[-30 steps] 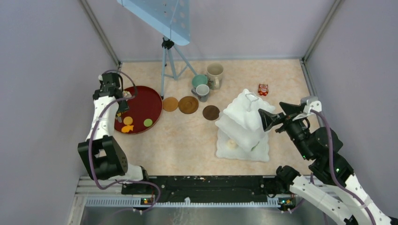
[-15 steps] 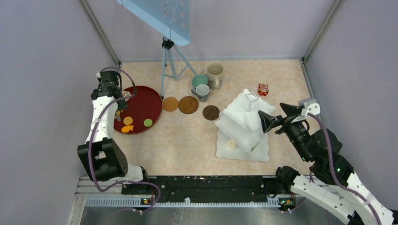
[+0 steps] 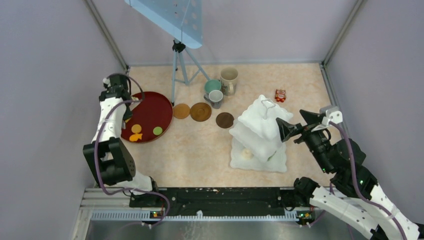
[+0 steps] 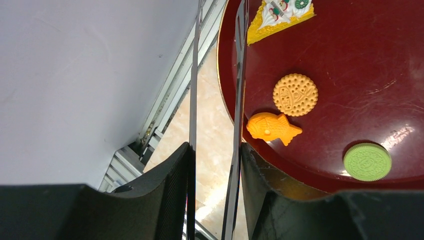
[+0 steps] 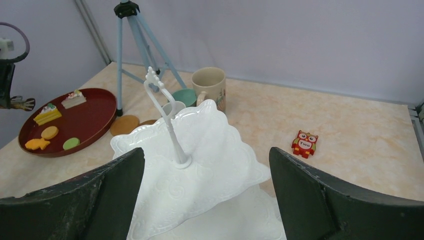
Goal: Serve the afternoon tea
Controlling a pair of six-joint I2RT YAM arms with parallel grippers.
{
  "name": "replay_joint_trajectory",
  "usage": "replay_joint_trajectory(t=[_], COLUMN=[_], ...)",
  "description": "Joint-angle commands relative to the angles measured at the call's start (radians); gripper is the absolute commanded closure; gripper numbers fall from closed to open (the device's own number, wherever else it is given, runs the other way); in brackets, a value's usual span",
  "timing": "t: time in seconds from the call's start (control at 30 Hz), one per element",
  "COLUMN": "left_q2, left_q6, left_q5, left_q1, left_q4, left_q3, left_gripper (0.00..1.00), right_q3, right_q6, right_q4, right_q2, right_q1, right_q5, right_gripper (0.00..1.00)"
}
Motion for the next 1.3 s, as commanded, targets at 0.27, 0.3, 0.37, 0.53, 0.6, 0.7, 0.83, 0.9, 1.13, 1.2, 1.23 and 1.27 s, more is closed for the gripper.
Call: replay_joint_trajectory(t=[0.27,0.3,0.37,0.53,0.6,0.7,0.83,0.9,1.13,1.2,1.23,1.27], left_q2=[0.108,0.111,0.089,0.014,-0.005,-0.014,-0.025,-0.050,-0.190,-0.223,-0.236,-0.246], left_q6=[-0.027,-0.036,-0.038,-0.029,-0.030,-0.033,-0.056,-0.063,-0.077,-0.077,-0.080,-0.080], left_q5=[0.045,0.064,0.113,0.232,0.263,0.319,0.367,0.355,0.297,0.310,0.317,0.326], left_q1=[0.005,0.004,0.000,-0.001,-0.004,-0.005,-0.012,-0.015,-0.015,-0.014,-0.014,-0.014], left_q4=[-0.034,-0.043,-0.037,-0.018,-0.016,-0.015,-0.031,-0.045,-0.071,-0.057,-0.044,-0.030], left_q3=[0.018,0.021,0.010,-0.006,-0.008,-0.016,-0.022,-0.025,-0.026,-0.036,-0.046,-0.057], left_gripper=[0.56,0.56,0.57,0.57,0.57,0.57,0.58,0.58,0.56,0.55,0.55,0.55], right_q3=[0.001,0.001,0.001,-0.002,-0.003,-0.005,-0.006,-0.006,-0.008,-0.008,-0.008,-0.009], right_q6=[-0.014,-0.014,-0.012,-0.009,-0.009,-0.008,-0.009,-0.009,-0.007,-0.005,-0.003,-0.002], right_q4=[0.018,0.016,0.016,0.024,0.027,0.027,0.032,0.034,0.042,0.042,0.045,0.045], right_q2=[-0.014,-0.013,-0.013,-0.011,-0.010,-0.012,-0.012,-0.010,0.004,0.008,0.009,0.011], right_q1=[0.021,0.022,0.021,0.021,0.020,0.022,0.020,0.021,0.022,0.021,0.021,0.021], right_q5=[0.023,0.024,0.023,0.014,0.012,0.012,0.011,0.008,-0.010,-0.012,-0.013,-0.014], right_gripper=[0.07,0.07,0.07,0.07,0.07,0.07,0.07,0.07,0.06,0.06,0.06,0.06])
